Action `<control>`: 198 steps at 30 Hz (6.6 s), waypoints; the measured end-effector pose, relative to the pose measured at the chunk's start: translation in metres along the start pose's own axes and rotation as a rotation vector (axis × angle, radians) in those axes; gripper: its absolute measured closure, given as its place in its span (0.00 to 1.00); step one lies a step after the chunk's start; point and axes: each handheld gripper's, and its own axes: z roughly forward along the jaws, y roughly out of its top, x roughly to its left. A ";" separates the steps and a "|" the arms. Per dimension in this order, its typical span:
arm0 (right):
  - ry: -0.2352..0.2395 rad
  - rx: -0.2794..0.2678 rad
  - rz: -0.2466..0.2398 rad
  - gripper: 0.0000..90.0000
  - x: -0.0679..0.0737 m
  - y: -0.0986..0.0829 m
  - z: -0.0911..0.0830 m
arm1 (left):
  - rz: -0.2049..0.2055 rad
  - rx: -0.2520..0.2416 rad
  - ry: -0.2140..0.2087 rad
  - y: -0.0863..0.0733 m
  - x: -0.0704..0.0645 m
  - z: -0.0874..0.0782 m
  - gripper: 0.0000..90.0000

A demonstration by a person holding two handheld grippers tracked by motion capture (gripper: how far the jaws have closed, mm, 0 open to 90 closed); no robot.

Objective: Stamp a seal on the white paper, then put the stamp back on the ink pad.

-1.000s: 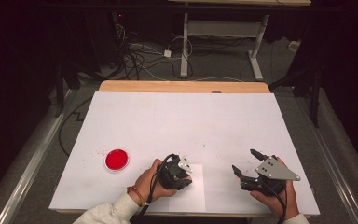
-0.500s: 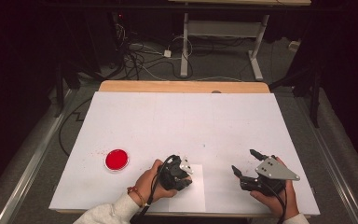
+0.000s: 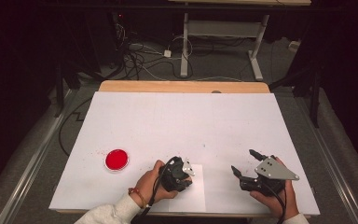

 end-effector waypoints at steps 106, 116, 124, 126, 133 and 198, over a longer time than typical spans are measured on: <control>0.045 -0.022 -0.015 0.24 0.002 0.008 0.011 | -0.266 -0.215 0.225 -0.097 0.075 -0.128 0.81; 0.039 -0.013 -0.017 0.24 0.001 0.007 0.010 | -0.340 -0.171 0.214 -0.122 0.088 -0.129 0.81; 0.041 -0.013 -0.019 0.24 0.002 0.008 0.010 | -0.396 -0.113 0.198 -0.143 0.095 -0.122 0.81; 0.041 -0.013 -0.020 0.24 0.002 0.008 0.010 | -0.405 -0.097 0.206 -0.146 0.097 -0.120 0.81; 0.045 -0.009 -0.021 0.24 0.002 0.007 0.011 | -0.457 -0.080 0.196 -0.156 0.106 -0.113 0.81; 0.043 -0.002 -0.034 0.24 0.004 0.007 0.011 | -0.478 -0.185 0.284 -0.156 0.098 -0.118 0.62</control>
